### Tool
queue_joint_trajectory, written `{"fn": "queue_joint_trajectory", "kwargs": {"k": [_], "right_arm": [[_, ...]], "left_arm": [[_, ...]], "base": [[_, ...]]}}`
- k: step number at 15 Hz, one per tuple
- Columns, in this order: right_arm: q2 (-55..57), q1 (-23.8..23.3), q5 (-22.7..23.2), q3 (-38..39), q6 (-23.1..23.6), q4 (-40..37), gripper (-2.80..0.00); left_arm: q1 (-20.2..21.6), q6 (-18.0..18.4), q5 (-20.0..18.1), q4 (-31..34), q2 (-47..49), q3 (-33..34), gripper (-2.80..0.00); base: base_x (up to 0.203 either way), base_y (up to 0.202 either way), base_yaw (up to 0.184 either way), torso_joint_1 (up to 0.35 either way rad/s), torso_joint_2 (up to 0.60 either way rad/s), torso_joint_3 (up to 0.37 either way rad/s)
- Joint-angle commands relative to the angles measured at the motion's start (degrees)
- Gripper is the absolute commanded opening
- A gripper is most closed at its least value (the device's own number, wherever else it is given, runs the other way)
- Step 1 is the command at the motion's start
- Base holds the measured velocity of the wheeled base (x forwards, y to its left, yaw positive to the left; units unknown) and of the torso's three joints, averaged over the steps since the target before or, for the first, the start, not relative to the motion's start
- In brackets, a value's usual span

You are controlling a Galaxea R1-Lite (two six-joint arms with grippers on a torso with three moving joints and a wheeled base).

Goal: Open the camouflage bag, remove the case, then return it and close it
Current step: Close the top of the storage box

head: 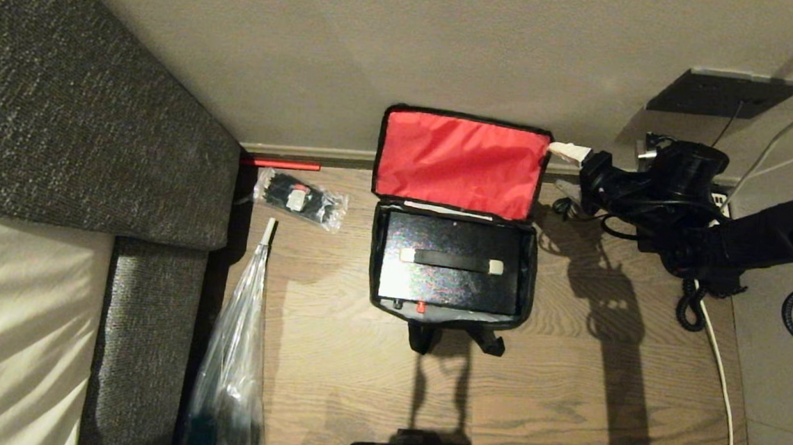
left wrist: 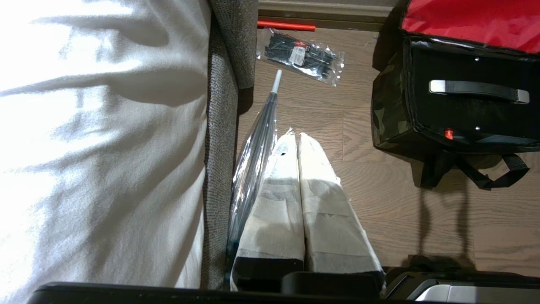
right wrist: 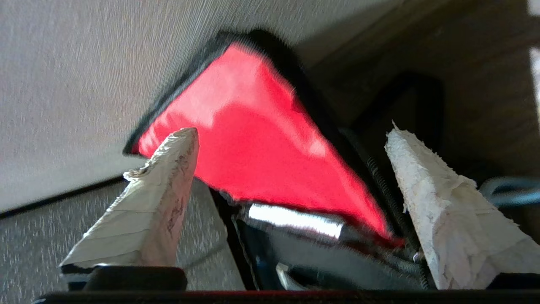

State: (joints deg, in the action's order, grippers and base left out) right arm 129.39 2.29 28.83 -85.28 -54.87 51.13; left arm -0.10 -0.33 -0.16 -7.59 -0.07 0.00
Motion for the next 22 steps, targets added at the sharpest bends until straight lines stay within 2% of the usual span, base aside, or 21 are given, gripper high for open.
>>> {"fn": "queue_joint_trajectory", "kwargs": {"k": [1, 6, 11, 16, 20, 22], "right_arm": [[3.89, 0.72, 0.22, -2.69, -0.47, 1.16, 0.0], [11.58, 2.81, 1.84, -9.72, -0.68, 2.58, 0.0], [12.69, 3.9, 1.67, -10.54, -0.44, 5.75, 0.0], [9.6, 4.41, 1.72, -8.54, -0.05, 6.58, 0.0], [4.68, 4.67, 2.6, -3.05, 0.17, 6.65, 0.0], [1.18, 5.21, 4.21, 2.39, 3.32, 6.5, 0.0]], "left_arm": [[0.01, -0.02, -0.02, -0.05, 0.07, 2.29, -2.8], [0.01, -0.11, -0.02, -0.05, 0.07, 2.29, -2.8], [0.01, -0.09, -0.02, -0.05, 0.07, 2.29, -2.8], [0.01, -0.03, -0.02, -0.05, 0.07, 2.29, -2.8], [0.01, -0.11, -0.02, -0.05, 0.07, 2.29, -2.8], [0.01, -0.08, -0.02, -0.05, 0.07, 2.29, -2.8]], "base": [[0.0, 0.0, 0.0, 0.0, 0.0, 0.0], [0.0, 0.0, 0.0, 0.0, 0.0, 0.0], [0.0, 0.0, 0.0, 0.0, 0.0, 0.0], [0.0, 0.0, 0.0, 0.0, 0.0, 0.0], [0.0, 0.0, 0.0, 0.0, 0.0, 0.0], [0.0, 0.0, 0.0, 0.0, 0.0, 0.0]]}}
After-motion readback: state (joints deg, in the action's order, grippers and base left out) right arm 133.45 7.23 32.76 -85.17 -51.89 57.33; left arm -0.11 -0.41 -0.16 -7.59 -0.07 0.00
